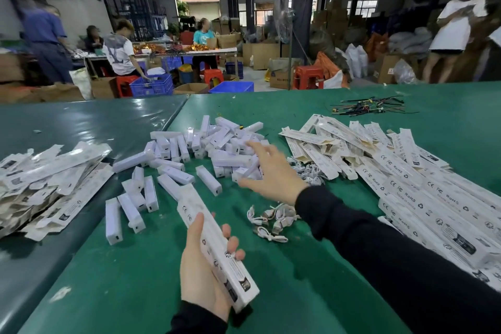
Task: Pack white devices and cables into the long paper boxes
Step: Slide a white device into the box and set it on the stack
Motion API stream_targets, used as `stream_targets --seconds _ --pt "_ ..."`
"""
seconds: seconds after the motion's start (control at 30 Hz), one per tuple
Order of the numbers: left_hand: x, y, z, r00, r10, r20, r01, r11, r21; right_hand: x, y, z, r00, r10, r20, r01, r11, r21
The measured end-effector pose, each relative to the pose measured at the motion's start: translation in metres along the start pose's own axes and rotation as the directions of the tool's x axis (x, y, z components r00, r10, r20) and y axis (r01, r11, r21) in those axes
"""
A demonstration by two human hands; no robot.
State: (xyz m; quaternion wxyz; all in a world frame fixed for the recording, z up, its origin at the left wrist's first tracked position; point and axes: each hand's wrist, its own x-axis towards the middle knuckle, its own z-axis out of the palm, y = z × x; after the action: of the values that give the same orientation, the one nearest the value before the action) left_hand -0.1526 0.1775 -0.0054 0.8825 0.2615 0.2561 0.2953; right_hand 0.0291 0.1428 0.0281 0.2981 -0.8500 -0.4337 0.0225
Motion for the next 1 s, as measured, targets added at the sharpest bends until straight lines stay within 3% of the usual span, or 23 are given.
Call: stream_targets --seconds 0.1,0.27,0.33,0.4,0.53,0.67,0.8,0.9,1.0 --pt "0.002 -0.001 0.002 1.0 -0.019 -0.007 0.019 0.999 0.028 0.061 0.007 -0.001 0.993 0.12 0.021 -0.119 0.992 -0.043" --pt "0.005 -0.004 0.003 0.994 -0.1 0.032 0.098 0.993 0.062 0.14 0.003 0.005 0.987 0.156 -0.046 -0.16 0.982 -0.104" --pt "0.003 -0.007 0.001 0.988 -0.143 0.064 0.138 0.987 0.08 0.162 0.01 0.013 0.968 0.244 0.052 -0.228 0.95 -0.214" --pt "0.003 -0.007 0.0 0.98 -0.168 0.111 0.154 0.98 0.126 0.172 0.02 0.022 0.939 0.273 0.209 -0.199 0.927 -0.317" --pt "0.012 -0.005 -0.005 0.975 -0.171 0.139 0.151 0.978 0.142 0.157 0.023 0.032 0.934 0.185 0.304 -0.125 0.97 -0.207" --pt "0.018 -0.002 -0.008 0.981 -0.177 0.078 0.172 0.983 0.064 0.115 0.01 0.037 0.919 0.083 0.386 0.03 0.96 -0.278" --pt "0.018 0.002 -0.008 0.987 -0.159 0.034 0.157 0.986 0.051 0.059 -0.005 0.035 0.903 -0.016 0.429 0.111 0.974 -0.196" --pt "0.016 0.003 -0.006 0.994 -0.111 0.01 0.11 0.992 0.061 0.025 -0.015 0.029 0.919 -0.044 0.392 0.096 0.989 -0.112" --pt "0.012 -0.001 -0.006 0.999 -0.043 -0.017 0.044 0.995 0.092 0.002 -0.019 0.016 0.974 -0.047 0.223 0.036 0.998 0.056"
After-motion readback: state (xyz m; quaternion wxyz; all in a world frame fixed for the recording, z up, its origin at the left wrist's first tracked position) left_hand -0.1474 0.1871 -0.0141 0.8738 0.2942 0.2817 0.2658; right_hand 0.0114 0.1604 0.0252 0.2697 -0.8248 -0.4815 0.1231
